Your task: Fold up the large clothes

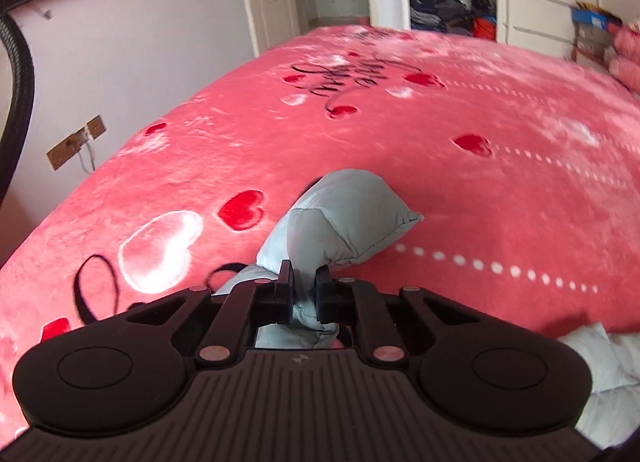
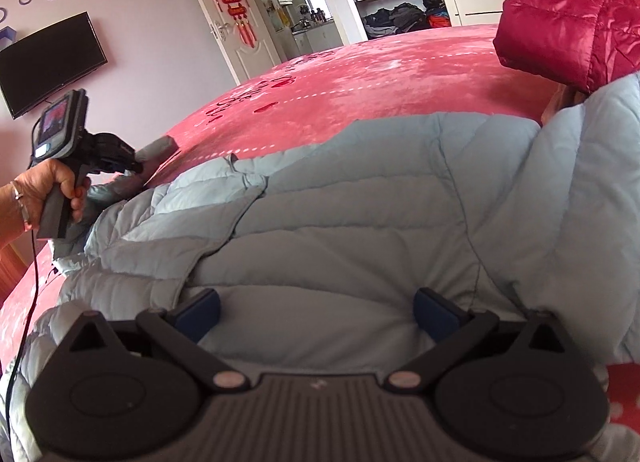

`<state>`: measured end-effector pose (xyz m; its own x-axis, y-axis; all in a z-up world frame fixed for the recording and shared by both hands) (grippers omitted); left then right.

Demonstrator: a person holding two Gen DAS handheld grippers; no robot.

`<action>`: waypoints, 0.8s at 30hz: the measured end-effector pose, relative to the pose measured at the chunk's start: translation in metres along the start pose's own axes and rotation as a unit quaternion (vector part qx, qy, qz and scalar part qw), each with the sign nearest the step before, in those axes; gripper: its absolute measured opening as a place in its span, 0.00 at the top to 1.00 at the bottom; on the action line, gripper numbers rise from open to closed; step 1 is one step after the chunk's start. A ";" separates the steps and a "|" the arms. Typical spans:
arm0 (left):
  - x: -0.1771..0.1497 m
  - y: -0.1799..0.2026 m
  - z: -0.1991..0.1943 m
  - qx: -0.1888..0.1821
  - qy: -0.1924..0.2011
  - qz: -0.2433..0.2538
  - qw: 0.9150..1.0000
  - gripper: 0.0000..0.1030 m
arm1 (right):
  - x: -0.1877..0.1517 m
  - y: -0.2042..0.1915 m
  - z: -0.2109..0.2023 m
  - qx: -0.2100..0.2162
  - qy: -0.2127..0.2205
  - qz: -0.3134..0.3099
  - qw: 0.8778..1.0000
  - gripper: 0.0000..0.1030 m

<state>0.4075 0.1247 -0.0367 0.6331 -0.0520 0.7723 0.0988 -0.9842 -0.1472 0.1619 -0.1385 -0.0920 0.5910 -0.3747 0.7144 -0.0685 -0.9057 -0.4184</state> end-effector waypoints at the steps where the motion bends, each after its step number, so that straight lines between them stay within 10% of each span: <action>1: 0.002 -0.016 -0.007 0.004 0.008 -0.024 1.000 0.90 | 0.000 0.000 0.001 0.000 -0.001 0.000 1.000 0.00; 7: -0.020 -0.139 -0.052 0.082 0.037 -0.163 0.982 0.90 | 0.001 0.000 0.003 -0.001 -0.003 -0.003 1.000 0.00; 17: -0.150 -0.240 -0.063 0.149 -0.047 -0.290 0.944 0.90 | 0.000 -0.003 0.005 -0.008 -0.002 -0.011 1.000 0.00; 24: -0.188 -0.262 -0.087 0.140 -0.030 -0.349 0.926 0.54 | -0.002 -0.004 0.005 -0.010 0.000 -0.013 1.000 0.00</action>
<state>0.1957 0.3774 -0.0895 0.3807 0.5976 0.7057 0.6894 -0.6920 0.2142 0.1650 -0.1337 -0.0944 0.5933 -0.3508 0.7245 -0.0688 -0.9189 -0.3886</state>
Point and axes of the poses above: each gripper's, at about its wrist camera, not at the fingertips, and z roughly the way its jaws point, y to its right, x to its top, the point moved 5 cm from there along z, roughly the way its jaws point, and after that the axes turned 3 degrees about z, right-handed, at the moved point
